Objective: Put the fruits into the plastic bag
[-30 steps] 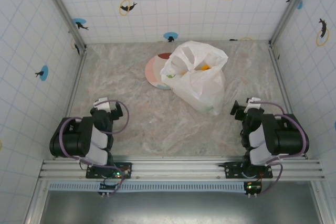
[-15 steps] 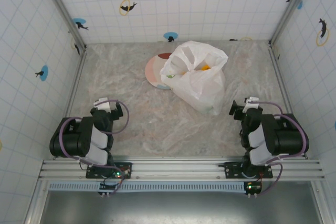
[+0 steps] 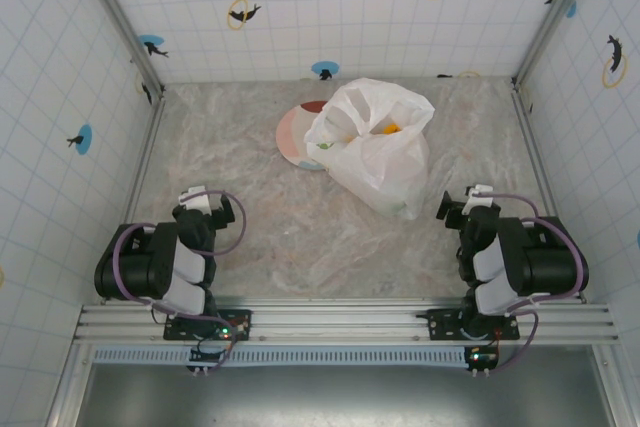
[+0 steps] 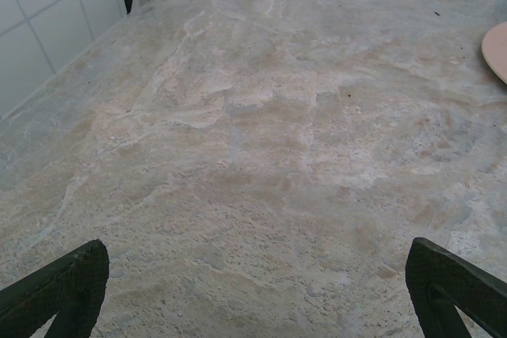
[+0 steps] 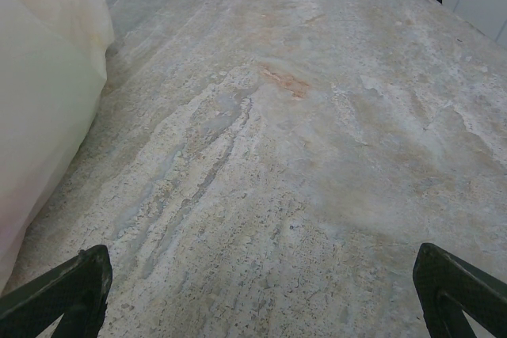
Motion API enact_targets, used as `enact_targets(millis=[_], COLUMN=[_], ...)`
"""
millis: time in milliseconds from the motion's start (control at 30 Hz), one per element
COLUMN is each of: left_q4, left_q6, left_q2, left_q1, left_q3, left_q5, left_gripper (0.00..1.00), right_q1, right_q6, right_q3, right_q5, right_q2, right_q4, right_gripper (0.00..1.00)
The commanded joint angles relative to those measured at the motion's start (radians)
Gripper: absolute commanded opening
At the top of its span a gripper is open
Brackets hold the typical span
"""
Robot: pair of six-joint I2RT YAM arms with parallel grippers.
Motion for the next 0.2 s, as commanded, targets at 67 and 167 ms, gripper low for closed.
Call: enact_targets(millis=[67, 167], left_q4=[0.021, 0.022], left_q6=[-0.02, -0.02], left_q2=[0.004, 0.003], left_q1=[0.007, 0.007], left_q3=[-0.008, -0.01], left_q5=[0.021, 0.02], left_gripper=[0.98, 0.98], right_q1=[0.007, 0.007], right_q6=[-0.01, -0.01], right_q3=[-0.014, -0.014], right_q5=[0.012, 0.012], right_q2=[-0.003, -0.004], right_q4=[0.032, 0.033], right_gripper=[1.0, 1.0])
